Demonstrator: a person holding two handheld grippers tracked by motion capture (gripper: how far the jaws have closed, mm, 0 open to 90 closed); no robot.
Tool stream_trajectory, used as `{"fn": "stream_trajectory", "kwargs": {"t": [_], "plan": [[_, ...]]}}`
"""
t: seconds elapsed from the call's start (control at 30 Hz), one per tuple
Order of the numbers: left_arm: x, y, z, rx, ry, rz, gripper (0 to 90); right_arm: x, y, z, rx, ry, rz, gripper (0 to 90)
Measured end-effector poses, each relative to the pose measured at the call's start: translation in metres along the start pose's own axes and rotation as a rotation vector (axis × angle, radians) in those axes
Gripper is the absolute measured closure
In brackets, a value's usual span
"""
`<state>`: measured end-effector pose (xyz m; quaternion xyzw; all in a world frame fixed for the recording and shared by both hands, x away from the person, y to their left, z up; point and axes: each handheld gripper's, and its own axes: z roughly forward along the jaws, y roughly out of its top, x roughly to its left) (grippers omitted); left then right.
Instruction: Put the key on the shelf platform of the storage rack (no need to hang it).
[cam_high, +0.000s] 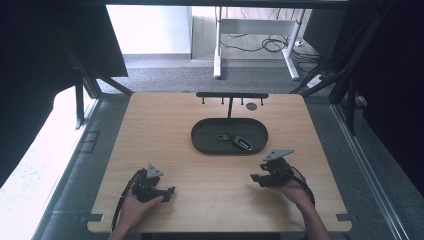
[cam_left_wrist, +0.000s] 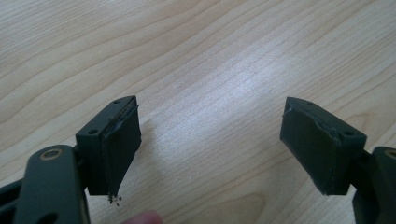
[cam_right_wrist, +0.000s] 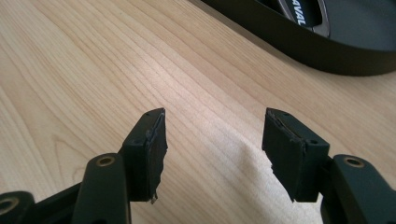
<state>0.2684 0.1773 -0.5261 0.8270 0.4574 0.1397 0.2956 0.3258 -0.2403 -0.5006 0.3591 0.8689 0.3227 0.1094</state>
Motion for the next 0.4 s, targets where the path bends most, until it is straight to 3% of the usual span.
{"fn": "stream_trajectory", "kwargs": {"t": [0.23,0.4], "plan": [[-0.0011,0.0002,-0.0002,-0.001,0.002,0.006,20.5,0.0015,-0.0007,-0.0063,-0.06,-0.02,-0.004,39.8],[-0.0002,0.0006,-0.0001,-0.002,0.003,0.002,20.5,-0.0022,-0.0046,-0.0076,-0.064,-0.038,0.004,38.8]]}}
